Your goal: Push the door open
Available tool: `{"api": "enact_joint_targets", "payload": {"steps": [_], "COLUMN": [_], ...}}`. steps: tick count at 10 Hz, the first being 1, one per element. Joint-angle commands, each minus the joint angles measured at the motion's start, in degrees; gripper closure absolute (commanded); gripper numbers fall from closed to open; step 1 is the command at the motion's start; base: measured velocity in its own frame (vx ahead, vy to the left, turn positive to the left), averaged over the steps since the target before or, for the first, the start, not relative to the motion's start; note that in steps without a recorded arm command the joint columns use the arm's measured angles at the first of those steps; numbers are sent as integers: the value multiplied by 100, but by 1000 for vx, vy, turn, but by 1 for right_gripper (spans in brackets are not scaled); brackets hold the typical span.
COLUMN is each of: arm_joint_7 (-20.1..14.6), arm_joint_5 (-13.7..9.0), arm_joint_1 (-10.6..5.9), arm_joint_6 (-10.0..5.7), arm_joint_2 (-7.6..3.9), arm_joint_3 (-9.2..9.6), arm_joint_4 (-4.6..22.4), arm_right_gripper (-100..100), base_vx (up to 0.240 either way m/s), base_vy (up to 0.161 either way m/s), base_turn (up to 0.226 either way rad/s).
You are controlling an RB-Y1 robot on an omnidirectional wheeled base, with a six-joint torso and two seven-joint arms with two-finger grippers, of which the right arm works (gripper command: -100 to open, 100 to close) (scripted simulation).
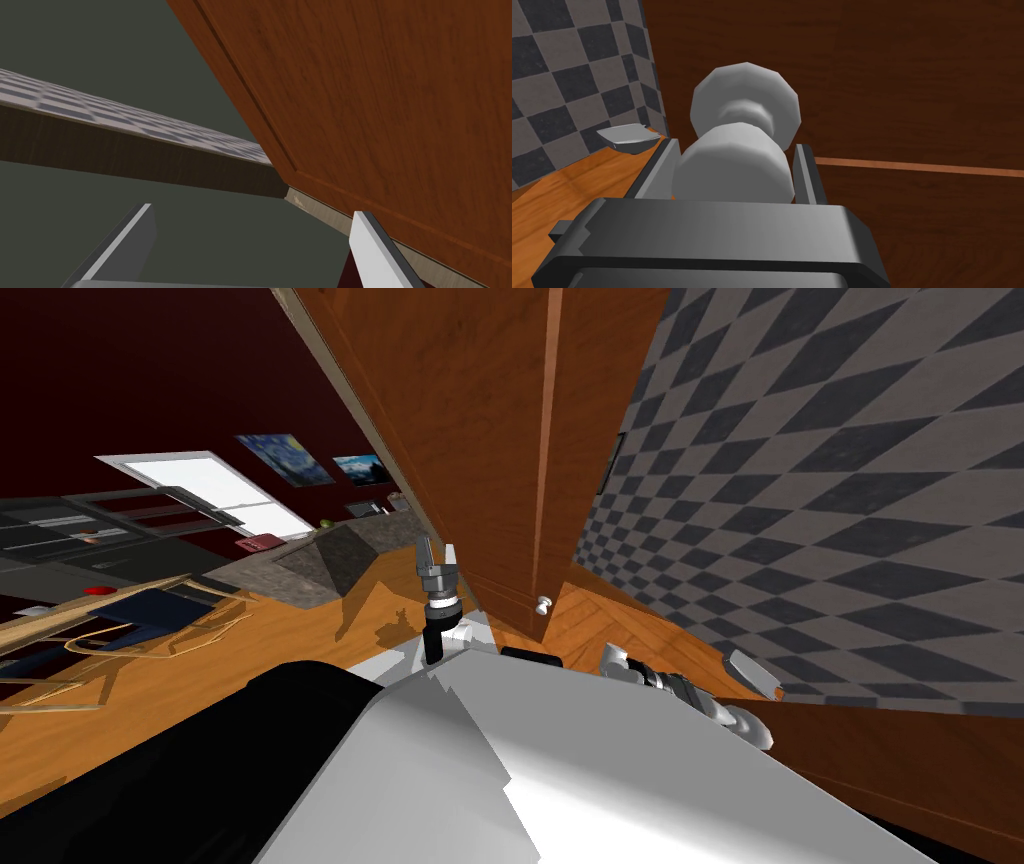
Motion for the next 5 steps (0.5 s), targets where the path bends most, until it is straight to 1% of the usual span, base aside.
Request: {"api": "enact_joint_targets", "payload": {"steps": [1, 2, 3, 4, 5], "arm_joint_7": [50, 102, 133, 136, 136], "arm_joint_5": [-113, -81, -224, -280, -280], "arm_joint_1": [50, 66, 77, 77, 77], "arm_joint_6": [-124, -16, -166, -229, -229], "arm_joint_2": [88, 113, -17, -56, -56], "arm_joint_3": [-147, -96, -264, -329, -329], "arm_joint_4": [-101, -196, -227, -228, -198], "arm_right_gripper": [100, 100, 100, 100, 100], "base_vx": [36, 13, -30, -50, -40], "base_vy": [-157, -69, -117, -209, -170], "base_turn": [162, 23, 113, 102, 27]}}
